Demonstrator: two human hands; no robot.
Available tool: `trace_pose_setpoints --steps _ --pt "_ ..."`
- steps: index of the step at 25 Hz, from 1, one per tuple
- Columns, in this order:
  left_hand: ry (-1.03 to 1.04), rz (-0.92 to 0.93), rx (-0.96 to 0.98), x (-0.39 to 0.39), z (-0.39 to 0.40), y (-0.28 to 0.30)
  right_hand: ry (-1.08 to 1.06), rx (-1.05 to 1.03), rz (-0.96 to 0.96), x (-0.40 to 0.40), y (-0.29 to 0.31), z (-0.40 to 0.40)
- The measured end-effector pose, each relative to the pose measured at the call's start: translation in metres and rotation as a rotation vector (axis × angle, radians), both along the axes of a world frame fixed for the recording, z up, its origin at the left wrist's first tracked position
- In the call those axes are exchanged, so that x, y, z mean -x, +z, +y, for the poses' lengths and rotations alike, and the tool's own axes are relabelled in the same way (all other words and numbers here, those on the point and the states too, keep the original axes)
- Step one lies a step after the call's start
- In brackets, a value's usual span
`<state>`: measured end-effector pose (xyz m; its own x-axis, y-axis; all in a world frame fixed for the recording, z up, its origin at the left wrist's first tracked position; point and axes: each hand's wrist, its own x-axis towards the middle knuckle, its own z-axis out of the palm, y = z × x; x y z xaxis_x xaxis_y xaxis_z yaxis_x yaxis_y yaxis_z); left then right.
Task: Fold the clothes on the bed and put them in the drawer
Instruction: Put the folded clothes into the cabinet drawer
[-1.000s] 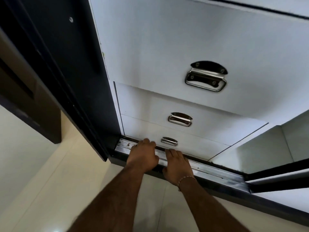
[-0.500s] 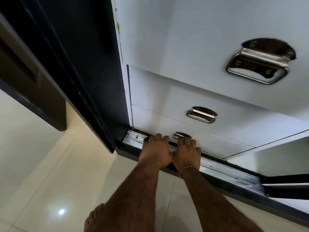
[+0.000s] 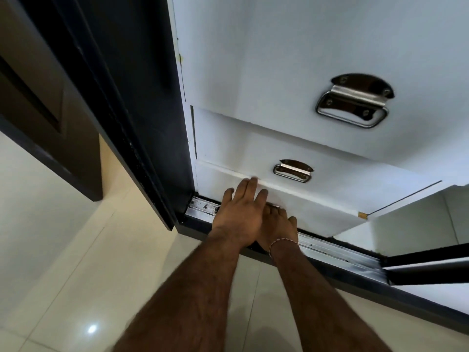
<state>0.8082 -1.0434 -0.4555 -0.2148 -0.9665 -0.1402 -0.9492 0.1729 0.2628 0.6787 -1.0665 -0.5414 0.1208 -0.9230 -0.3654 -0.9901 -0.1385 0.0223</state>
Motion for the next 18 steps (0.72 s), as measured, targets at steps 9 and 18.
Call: trace_pose_setpoints --steps 9,18 --pt "-0.357 -0.408 -0.396 -0.018 0.054 0.038 0.058 -0.012 -0.238 -0.007 0.045 0.175" --pt "-0.221 -0.423 -0.558 -0.003 0.162 0.039 -0.07 0.011 -0.209 0.052 0.124 0.239"
